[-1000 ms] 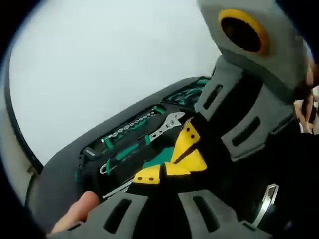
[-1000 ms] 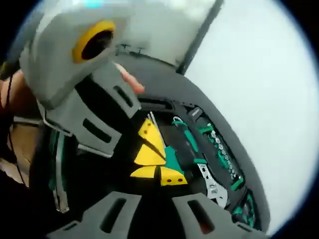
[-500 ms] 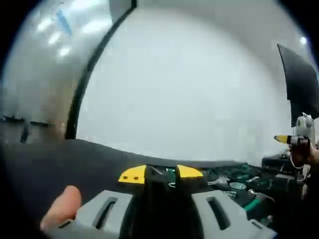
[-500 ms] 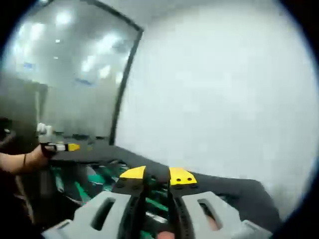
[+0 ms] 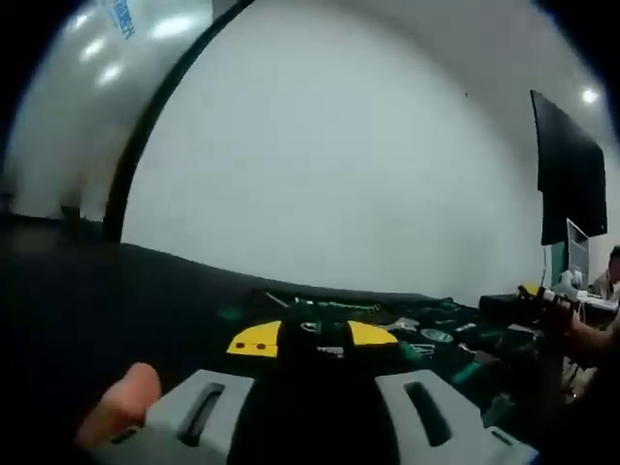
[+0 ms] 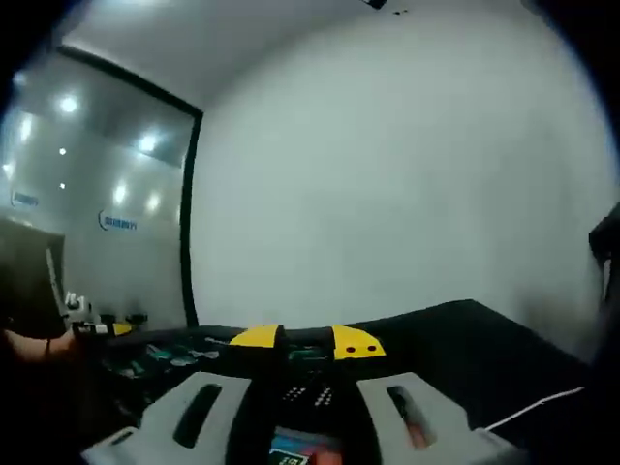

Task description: Pick up the tools and put them into their designated positions in the toolbox.

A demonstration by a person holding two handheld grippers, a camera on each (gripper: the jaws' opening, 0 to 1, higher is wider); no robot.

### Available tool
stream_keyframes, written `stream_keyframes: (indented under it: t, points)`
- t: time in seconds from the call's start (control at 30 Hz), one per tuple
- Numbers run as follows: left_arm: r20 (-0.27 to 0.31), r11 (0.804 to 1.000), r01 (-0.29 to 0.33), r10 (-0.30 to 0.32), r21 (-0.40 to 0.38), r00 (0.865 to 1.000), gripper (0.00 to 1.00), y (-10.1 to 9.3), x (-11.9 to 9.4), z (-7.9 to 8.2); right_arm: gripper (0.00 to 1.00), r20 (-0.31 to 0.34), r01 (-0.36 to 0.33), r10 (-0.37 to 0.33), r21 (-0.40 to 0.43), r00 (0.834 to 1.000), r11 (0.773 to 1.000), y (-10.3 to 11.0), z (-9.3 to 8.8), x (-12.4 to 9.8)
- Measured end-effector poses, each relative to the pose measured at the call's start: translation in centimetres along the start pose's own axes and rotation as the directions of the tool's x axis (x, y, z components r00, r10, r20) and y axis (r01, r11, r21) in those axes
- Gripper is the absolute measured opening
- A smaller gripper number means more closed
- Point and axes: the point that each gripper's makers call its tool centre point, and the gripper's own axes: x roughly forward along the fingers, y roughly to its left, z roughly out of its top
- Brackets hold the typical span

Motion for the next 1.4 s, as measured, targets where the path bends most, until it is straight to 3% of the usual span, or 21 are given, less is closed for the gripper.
stream_keyframes:
  t: [0.1, 0.13, 0.17, 0.3, 0.4, 0.67, 0.7, 0.73, 0.8, 0.87, 0.9, 0.97, 1.07, 1.13, 1.23, 1.33, 1.4]
  points:
    - [0.034, 0.998, 0.026, -0.028, 0.063, 0.999, 0.32, -0.7, -0.4, 0.7, 0.45, -0.004, -0.018, 0.018, 0.034, 1.0, 0.999, 0.2, -0.6, 0.6]
    - [0.051, 0.998, 0.026, -0.029, 0.05, 0.998, 0.37, -0.4, -0.7, 1.0, 0.58, -0.02, -0.028, 0.029, 0.031, 0.999, 0.999, 0.3, -0.9, 0.7]
    - [0.055, 0.999, 0.03, -0.033, 0.043, 0.998, 0.38, -0.4, -0.7, 1.1, 0.62, -0.015, -0.026, 0.026, 0.035, 1.0, 0.999, 0.0, -0.9, 0.6]
    - [0.054, 0.999, 0.035, -0.036, 0.02, 0.998, 0.38, -0.5, -0.8, 0.9, 0.55, 0.057, 0.017, -0.023, 0.112, 0.998, 0.994, -1.9, 0.6, 0.1]
    - [0.037, 0.997, 0.072, -0.072, 0.007, 0.997, 0.38, -0.9, -0.6, 0.6, 0.54, 0.036, 0.032, -0.039, 0.161, 0.999, 0.986, -2.2, 0.2, -0.1]
    - [0.028, 0.99, 0.143, -0.142, -0.015, 0.989, 0.41, -3.7, -0.6, 0.4, 0.52, 0.012, 0.091, -0.092, 0.089, 0.996, 0.992, -2.0, -0.1, -0.3]
    - [0.049, 0.988, 0.153, -0.153, 0.004, 0.987, 0.42, -3.8, -0.6, 0.8, 0.51, 0.022, 0.098, -0.1, 0.09, 0.995, 0.991, -2.1, 0.2, -0.4]
    - [0.113, 0.987, 0.16, -0.162, 0.027, 0.98, 0.42, -3.9, -0.8, 2.1, 0.51, 0.036, 0.123, -0.128, 0.117, 0.991, 0.985, -3.1, 0.6, -0.3]
    - [0.179, 0.991, 0.133, -0.128, -0.014, 0.976, 0.42, -2.9, -1.2, 3.2, 0.51, 0.049, 0.17, -0.181, 0.175, 0.982, 0.97, -4.3, 1.0, -0.7]
    - [0.172, 0.987, 0.145, -0.132, -0.065, 0.976, 0.42, -2.5, -1.3, 3.1, 0.48, 0.025, 0.219, -0.226, 0.18, 0.974, 0.959, -5.2, 0.4, -0.9]
    - [0.172, 0.986, 0.15, -0.136, -0.077, 0.976, 0.42, -2.4, -1.4, 3.0, 0.45, -0.011, 0.224, -0.226, 0.184, 0.974, 0.957, -5.1, -0.2, -1.0]
    - [0.149, 0.986, 0.15, -0.137, -0.079, 0.979, 0.4, -2.3, -1.1, 2.6, 0.44, -0.01, 0.216, -0.219, 0.195, 0.976, 0.957, -4.4, -0.2, -0.9]
    - [0.038, 0.992, 0.123, -0.122, -0.025, 0.992, 0.35, -2.4, -0.5, 0.4, 0.44, -0.016, 0.206, -0.206, 0.138, 0.978, 0.969, -4.0, -0.4, -0.6]
    - [0.006, 0.993, 0.114, -0.114, 0.022, 0.993, 0.31, -2.7, -0.2, -0.2, 0.44, -0.023, 0.198, -0.196, 0.127, 0.98, 0.972, -3.8, -0.6, -0.3]
    - [0.035, 0.991, 0.135, -0.136, 0.01, 0.99, 0.31, -3.3, -0.5, 0.4, 0.44, -0.029, 0.198, -0.196, 0.106, 0.98, 0.974, -3.5, -0.8, -0.4]
    - [0.048, 0.995, 0.102, -0.103, 0.005, 0.994, 0.31, -1.9, -0.3, 0.6, 0.44, -0.039, 0.209, -0.206, 0.115, 0.978, 0.971, -3.4, -1.0, -0.5]
    - [0.041, 0.994, 0.108, -0.108, 0.017, 0.993, 0.3, -2.0, -0.3, 0.4, 0.44, -0.047, 0.218, -0.214, 0.105, 0.976, 0.97, -3.3, -1.2, -0.5]
